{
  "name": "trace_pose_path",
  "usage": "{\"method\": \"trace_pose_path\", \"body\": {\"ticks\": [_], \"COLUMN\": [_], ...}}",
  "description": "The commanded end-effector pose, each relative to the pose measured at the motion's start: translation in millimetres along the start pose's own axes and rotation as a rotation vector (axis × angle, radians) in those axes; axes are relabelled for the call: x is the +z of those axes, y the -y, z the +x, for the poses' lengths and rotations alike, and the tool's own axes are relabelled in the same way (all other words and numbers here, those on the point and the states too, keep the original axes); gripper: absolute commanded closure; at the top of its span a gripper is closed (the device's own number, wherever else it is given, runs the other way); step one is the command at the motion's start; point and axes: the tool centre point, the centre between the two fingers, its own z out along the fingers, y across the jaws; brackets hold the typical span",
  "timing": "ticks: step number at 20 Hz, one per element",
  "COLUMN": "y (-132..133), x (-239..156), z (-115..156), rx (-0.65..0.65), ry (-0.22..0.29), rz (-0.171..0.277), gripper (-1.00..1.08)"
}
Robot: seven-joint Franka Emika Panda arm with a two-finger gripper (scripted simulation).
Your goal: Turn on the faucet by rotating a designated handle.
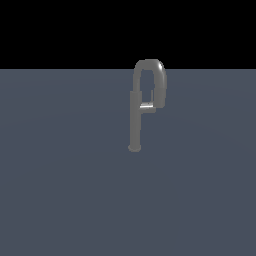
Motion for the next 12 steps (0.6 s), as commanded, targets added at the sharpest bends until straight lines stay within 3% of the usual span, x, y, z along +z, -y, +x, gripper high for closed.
{"method": "trace_pose_path", "body": {"ticks": [1, 12], "y": [0.0, 0.6], "x": [0.0, -0.5], "z": [0.0, 15.5], "rx": [0.000, 0.035], "ry": [0.000, 0.041], "rz": [0.000, 0.034], "gripper": [1.08, 1.08]}}
